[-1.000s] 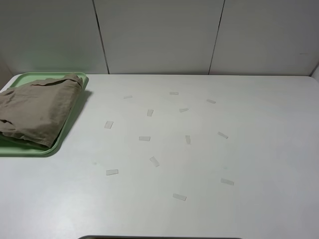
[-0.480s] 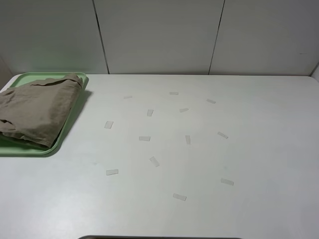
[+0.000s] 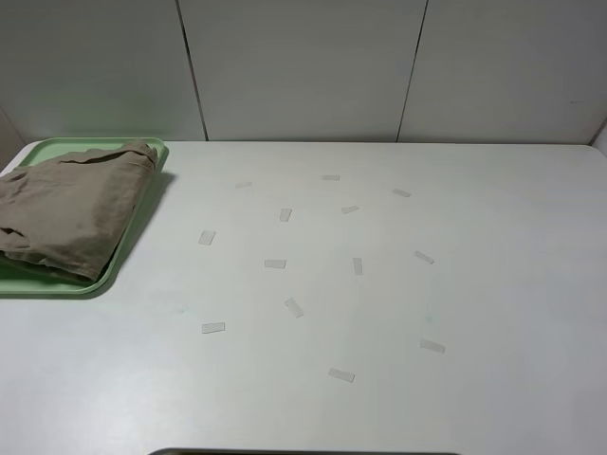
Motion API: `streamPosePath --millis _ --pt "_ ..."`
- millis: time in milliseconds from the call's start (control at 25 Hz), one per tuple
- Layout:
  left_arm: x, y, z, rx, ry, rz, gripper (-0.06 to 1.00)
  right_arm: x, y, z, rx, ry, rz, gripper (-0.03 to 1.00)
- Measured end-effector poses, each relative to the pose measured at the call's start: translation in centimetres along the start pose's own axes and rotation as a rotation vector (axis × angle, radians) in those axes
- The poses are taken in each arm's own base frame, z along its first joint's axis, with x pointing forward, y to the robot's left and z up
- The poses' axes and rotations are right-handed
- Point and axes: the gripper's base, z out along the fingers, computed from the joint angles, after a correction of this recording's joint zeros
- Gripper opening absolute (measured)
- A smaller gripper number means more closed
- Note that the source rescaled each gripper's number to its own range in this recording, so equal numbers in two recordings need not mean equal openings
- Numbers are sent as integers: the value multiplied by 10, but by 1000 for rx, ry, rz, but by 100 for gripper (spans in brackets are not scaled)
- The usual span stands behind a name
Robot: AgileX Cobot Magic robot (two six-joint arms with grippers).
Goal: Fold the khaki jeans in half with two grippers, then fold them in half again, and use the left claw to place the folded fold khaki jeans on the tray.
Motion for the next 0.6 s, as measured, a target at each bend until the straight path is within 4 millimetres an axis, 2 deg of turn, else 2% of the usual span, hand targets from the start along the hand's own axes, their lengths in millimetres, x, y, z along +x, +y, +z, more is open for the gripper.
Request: streamPosePath --millis 600 --pt "0 0 0 0 -1 0 96 0 0 0 0 0 0 100"
